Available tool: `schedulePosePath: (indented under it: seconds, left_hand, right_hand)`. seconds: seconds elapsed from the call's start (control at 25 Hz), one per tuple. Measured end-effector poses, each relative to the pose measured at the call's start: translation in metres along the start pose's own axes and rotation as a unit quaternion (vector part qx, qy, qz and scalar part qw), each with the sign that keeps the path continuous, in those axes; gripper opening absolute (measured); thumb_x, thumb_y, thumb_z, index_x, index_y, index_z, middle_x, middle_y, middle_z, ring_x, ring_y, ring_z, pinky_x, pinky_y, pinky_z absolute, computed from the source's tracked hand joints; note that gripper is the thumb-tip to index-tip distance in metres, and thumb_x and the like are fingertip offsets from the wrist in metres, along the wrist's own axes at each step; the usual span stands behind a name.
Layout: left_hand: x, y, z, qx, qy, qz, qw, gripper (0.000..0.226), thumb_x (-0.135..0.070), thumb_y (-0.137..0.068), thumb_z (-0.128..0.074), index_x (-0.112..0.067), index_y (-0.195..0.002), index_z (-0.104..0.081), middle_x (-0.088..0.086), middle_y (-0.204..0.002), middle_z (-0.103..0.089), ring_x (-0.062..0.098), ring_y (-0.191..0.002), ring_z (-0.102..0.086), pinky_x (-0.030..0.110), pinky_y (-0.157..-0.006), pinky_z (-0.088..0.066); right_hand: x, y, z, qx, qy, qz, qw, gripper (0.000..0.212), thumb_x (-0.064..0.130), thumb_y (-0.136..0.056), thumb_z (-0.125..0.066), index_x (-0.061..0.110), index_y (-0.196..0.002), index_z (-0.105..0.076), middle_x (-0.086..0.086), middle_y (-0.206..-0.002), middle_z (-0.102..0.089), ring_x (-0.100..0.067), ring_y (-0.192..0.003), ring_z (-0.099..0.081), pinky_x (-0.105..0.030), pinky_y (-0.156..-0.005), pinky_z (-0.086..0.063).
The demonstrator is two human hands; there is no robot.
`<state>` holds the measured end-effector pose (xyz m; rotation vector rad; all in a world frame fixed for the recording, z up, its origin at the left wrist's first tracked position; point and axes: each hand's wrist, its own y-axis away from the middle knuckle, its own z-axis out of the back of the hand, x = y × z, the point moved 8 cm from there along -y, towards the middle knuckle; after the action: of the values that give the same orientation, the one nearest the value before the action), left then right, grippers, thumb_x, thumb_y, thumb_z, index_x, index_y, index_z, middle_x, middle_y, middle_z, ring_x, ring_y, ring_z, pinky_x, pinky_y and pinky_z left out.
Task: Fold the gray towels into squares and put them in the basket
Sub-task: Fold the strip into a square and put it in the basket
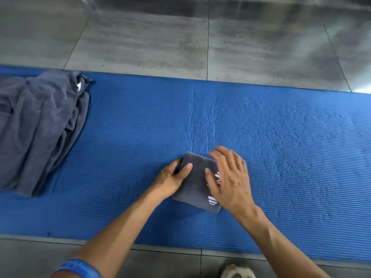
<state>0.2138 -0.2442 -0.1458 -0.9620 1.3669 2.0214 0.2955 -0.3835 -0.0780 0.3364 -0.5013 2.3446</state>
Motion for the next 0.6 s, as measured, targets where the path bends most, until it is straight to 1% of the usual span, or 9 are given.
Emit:
schedulePosePath:
  seconds: [0.04, 0.08, 0.16, 0.24, 0.36, 0.44, 0.48, 0.52, 0.6]
  left_hand:
    - [-0.001, 0.000, 0.000, 0.007, 0.008, -0.002, 1.000, 0.027, -0.042, -0.097, -0.053, -0.034, -0.122, -0.059, -0.020, -0.114, -0.063, 0.002, -0.111, -0.059, 0.011, -0.084, -0.043]
    - [0.000, -0.001, 0.001, 0.013, 0.013, 0.003, 1.000, 0.028, -0.039, -0.098, -0.053, -0.034, -0.125, -0.058, -0.020, -0.114, -0.061, 0.002, -0.111, -0.057, 0.011, -0.084, -0.042]
    - [0.005, -0.003, 0.005, 0.016, 0.020, 0.024, 0.999, 0.031, -0.039, -0.099, -0.051, -0.034, -0.129, -0.056, -0.018, -0.117, -0.058, 0.002, -0.111, -0.054, 0.015, -0.085, -0.040]
    - [0.006, -0.004, 0.010, 0.003, 0.037, 0.026, 0.999, 0.024, -0.040, -0.098, -0.053, -0.032, -0.119, -0.061, -0.018, -0.114, -0.062, 0.001, -0.108, -0.057, 0.015, -0.082, -0.042]
    - [0.003, -0.009, 0.020, -0.037, 0.034, -0.019, 0.999, 0.018, -0.036, -0.091, -0.065, -0.027, -0.107, -0.068, -0.013, -0.103, -0.068, 0.003, -0.099, -0.062, 0.018, -0.085, -0.047]
    - [-0.006, -0.010, 0.031, -0.091, -0.034, -0.090, 0.991, 0.013, -0.031, -0.088, -0.070, -0.024, -0.099, -0.070, -0.011, -0.099, -0.067, 0.006, -0.095, -0.062, 0.021, -0.087, -0.046]
    - [-0.014, -0.008, 0.036, -0.129, -0.106, -0.145, 0.975, 0.013, -0.031, -0.088, -0.069, -0.023, -0.098, -0.069, -0.011, -0.101, -0.064, 0.007, -0.097, -0.059, 0.022, -0.090, -0.044]
    - [-0.022, -0.003, 0.036, -0.162, -0.186, -0.206, 0.947, 0.015, -0.032, -0.090, -0.065, -0.022, -0.101, -0.069, -0.009, -0.106, -0.062, 0.010, -0.100, -0.056, 0.024, -0.093, -0.041]
    - [-0.031, 0.010, 0.019, -0.181, -0.317, -0.294, 0.883, 0.029, -0.035, -0.094, -0.051, -0.019, -0.113, -0.067, -0.002, -0.124, -0.059, 0.018, -0.112, -0.052, 0.034, -0.100, -0.040]
  right_hand:
    - [0.014, -0.002, -0.012, 0.036, 0.010, 0.075, 0.996, 0.037, 0.035, -0.091, -0.050, 0.018, -0.123, -0.058, -0.002, -0.135, -0.056, -0.026, -0.127, -0.049, -0.043, -0.107, -0.036]
    - [0.020, -0.006, -0.024, 0.095, 0.007, 0.106, 0.990, 0.037, 0.037, -0.091, -0.047, 0.022, -0.123, -0.057, 0.001, -0.138, -0.054, -0.027, -0.130, -0.048, -0.047, -0.109, -0.034]
    - [0.005, -0.012, -0.046, 0.229, -0.052, 0.048, 0.971, 0.039, 0.049, -0.090, -0.044, 0.034, -0.126, -0.050, 0.011, -0.137, -0.051, -0.022, -0.124, -0.052, -0.045, -0.105, -0.036]
    - [-0.014, -0.014, -0.054, 0.292, -0.114, -0.032, 0.949, 0.038, 0.058, -0.091, -0.044, 0.041, -0.125, -0.040, 0.015, -0.129, -0.053, -0.020, -0.113, -0.057, -0.042, -0.097, -0.041]
    - [-0.018, 0.002, -0.051, 0.256, -0.194, -0.145, 0.936, 0.036, 0.055, -0.093, -0.052, 0.039, -0.121, -0.037, 0.008, -0.119, -0.056, -0.019, -0.100, -0.061, -0.040, -0.086, -0.048]
    - [-0.007, 0.022, -0.049, 0.207, -0.230, -0.215, 0.926, 0.034, 0.052, -0.093, -0.056, 0.036, -0.116, -0.036, 0.007, -0.108, -0.057, -0.014, -0.085, -0.060, -0.031, -0.072, -0.046]
    - [-0.001, 0.031, -0.051, 0.190, -0.237, -0.238, 0.923, 0.033, 0.051, -0.093, -0.056, 0.034, -0.114, -0.036, 0.007, -0.104, -0.056, -0.010, -0.078, -0.057, -0.026, -0.065, -0.042]
    - [0.002, 0.037, -0.053, 0.170, -0.242, -0.251, 0.922, 0.033, 0.051, -0.093, -0.055, 0.033, -0.113, -0.036, 0.008, -0.103, -0.056, -0.008, -0.075, -0.055, -0.024, -0.061, -0.038]
    - [0.000, 0.041, -0.052, 0.125, -0.255, -0.267, 0.921, 0.030, 0.050, -0.095, -0.053, 0.033, -0.113, -0.037, 0.011, -0.109, -0.056, -0.010, -0.079, -0.055, -0.028, -0.063, -0.036]
